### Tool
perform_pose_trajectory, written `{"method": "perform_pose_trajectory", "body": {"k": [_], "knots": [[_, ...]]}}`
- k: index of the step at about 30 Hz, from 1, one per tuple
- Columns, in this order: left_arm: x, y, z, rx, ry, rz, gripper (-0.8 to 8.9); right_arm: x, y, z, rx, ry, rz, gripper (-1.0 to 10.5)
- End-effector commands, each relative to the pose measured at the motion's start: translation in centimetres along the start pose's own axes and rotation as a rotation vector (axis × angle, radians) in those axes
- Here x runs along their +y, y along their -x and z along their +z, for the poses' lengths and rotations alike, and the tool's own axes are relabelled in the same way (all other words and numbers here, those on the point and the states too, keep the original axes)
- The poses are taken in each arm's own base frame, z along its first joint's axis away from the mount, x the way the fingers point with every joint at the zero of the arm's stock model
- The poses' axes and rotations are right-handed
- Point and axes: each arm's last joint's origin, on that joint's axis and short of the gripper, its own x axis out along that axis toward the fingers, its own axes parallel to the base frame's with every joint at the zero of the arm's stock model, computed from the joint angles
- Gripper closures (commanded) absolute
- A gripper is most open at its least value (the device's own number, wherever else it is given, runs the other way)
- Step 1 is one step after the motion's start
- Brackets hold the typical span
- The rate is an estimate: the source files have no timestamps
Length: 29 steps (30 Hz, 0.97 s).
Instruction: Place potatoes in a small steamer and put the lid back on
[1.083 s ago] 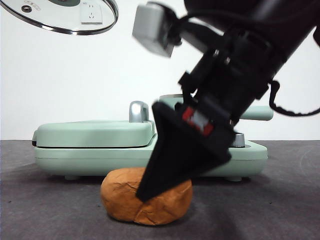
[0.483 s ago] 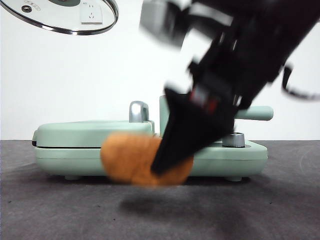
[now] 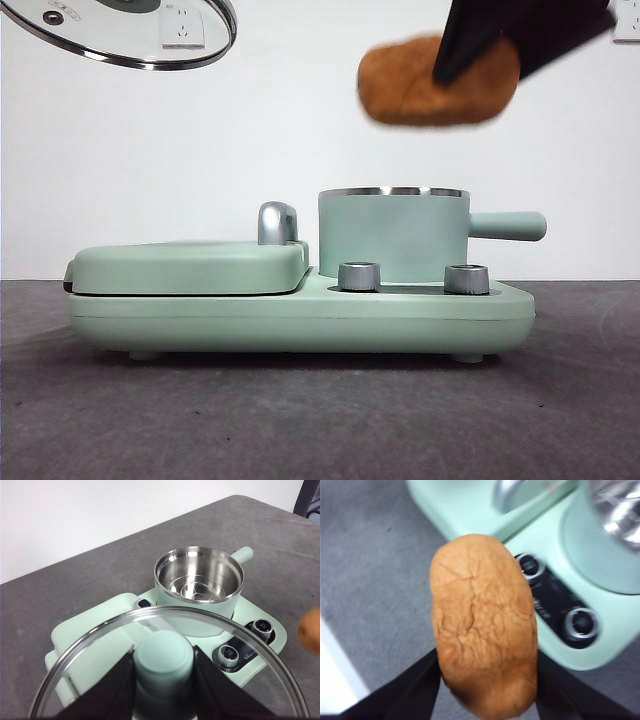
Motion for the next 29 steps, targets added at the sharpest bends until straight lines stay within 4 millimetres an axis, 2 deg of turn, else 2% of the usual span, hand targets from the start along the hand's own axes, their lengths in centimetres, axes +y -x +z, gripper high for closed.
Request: {"method": "perform_pose_trajectory", "body": {"k": [1,6,14,20,29], "knots": [[0.0,0.3,0.8,-0.048,-0.006,0.001,7.99,-0.6,1.4,2.5,-0.048,-0.037,-0.025,7.3],[0.0,0.3,0.8,-0.048,-0.006,0.001,7.99,-3.2,1.7,6.2,-0.073,-0.085,-0.093,7.3],[0.0,0.3,0.8,-0.048,-0.006,0.001,7.99,-7.6,-2.1,10.5,-0.036,-0.092,-0.149,7.3],[0.0,0.3,0.8,-0.048,-0.006,0.001,7.99,-10.0,-5.8,11.7,-0.006,-0.088,-0.165,7.3],[0.0,0.3,0.8,-0.049,-0.004,0.001,7.99,-12.3,-10.6,11.4,0.055,-0.088,-0.186,7.3]]}}
